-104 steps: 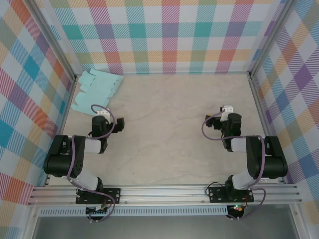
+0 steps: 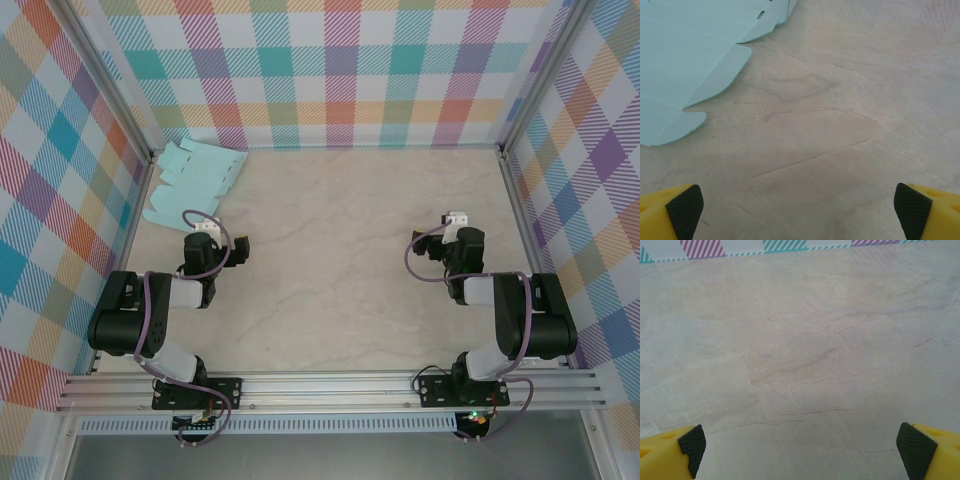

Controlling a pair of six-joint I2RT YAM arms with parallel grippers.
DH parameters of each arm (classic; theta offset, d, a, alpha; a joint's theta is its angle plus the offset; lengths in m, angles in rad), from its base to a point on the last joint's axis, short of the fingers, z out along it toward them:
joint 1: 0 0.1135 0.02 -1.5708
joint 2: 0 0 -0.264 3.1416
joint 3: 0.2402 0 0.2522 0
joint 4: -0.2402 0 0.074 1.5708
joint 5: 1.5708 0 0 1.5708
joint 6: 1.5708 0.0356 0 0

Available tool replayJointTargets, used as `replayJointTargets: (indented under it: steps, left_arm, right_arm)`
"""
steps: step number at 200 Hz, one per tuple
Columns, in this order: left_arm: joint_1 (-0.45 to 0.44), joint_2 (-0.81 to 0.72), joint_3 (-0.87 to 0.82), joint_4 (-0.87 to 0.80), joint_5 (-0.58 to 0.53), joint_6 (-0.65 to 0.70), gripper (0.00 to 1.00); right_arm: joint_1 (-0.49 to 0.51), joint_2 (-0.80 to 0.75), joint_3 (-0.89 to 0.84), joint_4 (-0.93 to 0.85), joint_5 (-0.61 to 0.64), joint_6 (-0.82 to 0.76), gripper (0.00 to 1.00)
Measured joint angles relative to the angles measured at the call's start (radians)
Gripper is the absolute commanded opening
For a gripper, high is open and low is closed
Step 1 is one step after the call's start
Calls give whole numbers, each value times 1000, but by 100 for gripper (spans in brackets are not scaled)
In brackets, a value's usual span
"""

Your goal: Fold the paper box

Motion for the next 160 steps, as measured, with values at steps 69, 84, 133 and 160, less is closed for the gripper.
replayJointTargets:
  steps: [69, 84, 133, 160]
  left_arm:
    - [0, 0, 0, 0, -3, 0, 100]
    - [0, 0, 0, 0, -3, 0, 100]
    - [0, 0, 0, 0, -3, 0, 100]
    - [0, -16, 5, -32, -9, -1, 100]
  right_arm:
    - [0, 0, 0, 0, 0, 0, 100]
    - [-1, 0, 0, 0, 0, 0, 100]
    - [-1, 0, 0, 0, 0, 0, 100]
    - [-1, -13, 9, -39, 0, 0, 100]
